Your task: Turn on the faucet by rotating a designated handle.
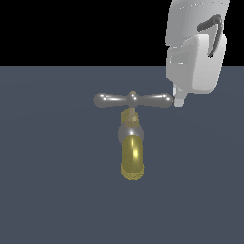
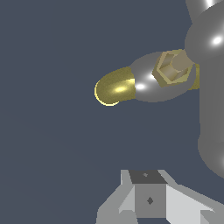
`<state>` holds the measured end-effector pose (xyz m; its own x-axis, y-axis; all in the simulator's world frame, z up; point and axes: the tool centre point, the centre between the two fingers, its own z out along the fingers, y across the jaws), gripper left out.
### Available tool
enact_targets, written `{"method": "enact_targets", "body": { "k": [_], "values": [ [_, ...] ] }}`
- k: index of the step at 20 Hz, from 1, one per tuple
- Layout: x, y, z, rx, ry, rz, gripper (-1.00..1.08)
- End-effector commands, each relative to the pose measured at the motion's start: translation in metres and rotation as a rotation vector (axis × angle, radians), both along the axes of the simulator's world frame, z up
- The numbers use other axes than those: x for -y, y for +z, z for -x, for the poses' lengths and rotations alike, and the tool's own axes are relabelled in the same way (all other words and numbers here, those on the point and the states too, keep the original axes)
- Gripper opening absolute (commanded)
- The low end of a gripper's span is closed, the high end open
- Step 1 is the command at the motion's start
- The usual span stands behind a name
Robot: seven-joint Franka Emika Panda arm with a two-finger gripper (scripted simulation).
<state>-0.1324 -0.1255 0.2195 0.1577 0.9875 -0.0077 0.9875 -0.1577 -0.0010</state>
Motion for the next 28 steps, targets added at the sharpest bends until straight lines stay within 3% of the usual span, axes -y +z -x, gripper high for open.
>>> {"method": "enact_targets", "body": {
  "k": [1, 20, 28],
  "values": [
    [0.0, -0.006, -0.006, 0.001, 0.036, -0.001, -1.0],
    [-0.002, -0.022, -0.018, 0.002, 0.12, -0.007, -1.0],
    [0.002, -0.022, -0.038, 0.002, 0.12, -0.007, -1.0]
  ]
}}
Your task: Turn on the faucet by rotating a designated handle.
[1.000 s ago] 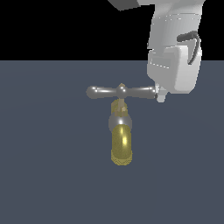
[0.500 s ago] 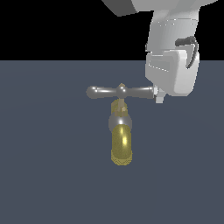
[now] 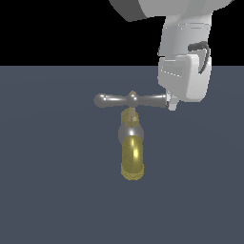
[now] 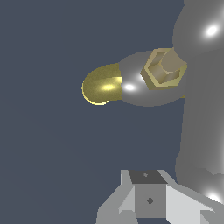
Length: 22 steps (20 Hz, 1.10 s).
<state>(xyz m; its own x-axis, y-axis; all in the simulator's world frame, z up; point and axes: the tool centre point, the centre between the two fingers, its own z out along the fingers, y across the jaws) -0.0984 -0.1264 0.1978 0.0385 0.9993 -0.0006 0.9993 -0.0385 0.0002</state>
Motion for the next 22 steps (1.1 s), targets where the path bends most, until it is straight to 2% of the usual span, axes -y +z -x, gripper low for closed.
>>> {"method": "enact_targets", "body": {
  "k": [1, 22],
  "values": [
    [0.001, 0.0, -0.006, 0.0, 0.0, 0.0, -1.0],
    [0.01, 0.0, -0.06, 0.0, 0.0, 0.0, -1.0]
  ]
}}
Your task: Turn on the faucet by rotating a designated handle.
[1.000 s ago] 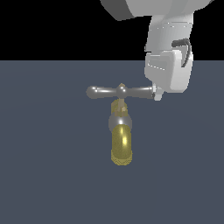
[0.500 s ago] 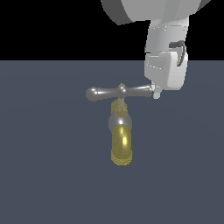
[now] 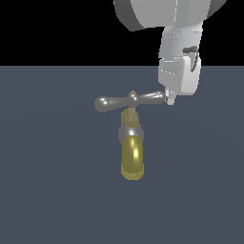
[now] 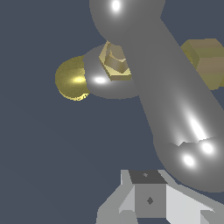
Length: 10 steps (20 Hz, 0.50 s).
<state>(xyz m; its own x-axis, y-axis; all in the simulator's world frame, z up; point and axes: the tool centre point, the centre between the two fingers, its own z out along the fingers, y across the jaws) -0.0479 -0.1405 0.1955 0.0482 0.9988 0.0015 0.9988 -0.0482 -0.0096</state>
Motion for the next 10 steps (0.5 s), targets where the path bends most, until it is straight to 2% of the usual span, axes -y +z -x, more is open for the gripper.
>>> {"method": "enact_targets", "body": {
  "k": [1, 3, 4, 10],
  "values": [
    [-0.003, 0.002, -0.012, 0.01, 0.01, 0.002, -1.0],
    [-0.003, 0.002, -0.014, 0.01, 0.01, 0.002, -1.0],
    [0.004, 0.0, -0.007, 0.0, -0.005, 0.001, -1.0],
    [-0.011, 0.0, -0.028, 0.003, 0.0, 0.001, -1.0]
  ]
}}
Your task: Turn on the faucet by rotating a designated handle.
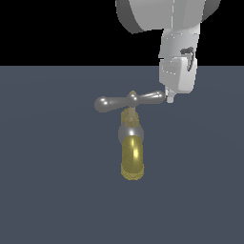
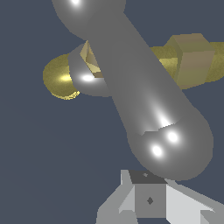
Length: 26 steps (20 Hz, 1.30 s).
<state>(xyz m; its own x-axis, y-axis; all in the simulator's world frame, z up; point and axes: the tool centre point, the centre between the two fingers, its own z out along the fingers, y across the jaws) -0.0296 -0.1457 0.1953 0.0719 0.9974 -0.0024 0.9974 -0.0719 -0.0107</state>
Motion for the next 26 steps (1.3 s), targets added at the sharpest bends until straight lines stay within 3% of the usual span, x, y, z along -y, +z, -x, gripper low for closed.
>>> {"method": "enact_targets", "body": {
  "k": [1, 17, 18, 19, 26],
  "values": [
    [-0.019, 0.001, -0.013, 0.004, 0.024, -0.002, -1.0],
    [-0.056, 0.002, -0.067, 0.011, 0.034, -0.002, -1.0],
    [-0.056, 0.002, -0.067, 0.011, 0.034, -0.002, -1.0],
    [-0.026, 0.0, -0.057, 0.003, -0.01, 0.01, -1.0],
    [-0.082, 0.001, -0.07, 0.007, 0.011, 0.004, -1.0]
  ]
}}
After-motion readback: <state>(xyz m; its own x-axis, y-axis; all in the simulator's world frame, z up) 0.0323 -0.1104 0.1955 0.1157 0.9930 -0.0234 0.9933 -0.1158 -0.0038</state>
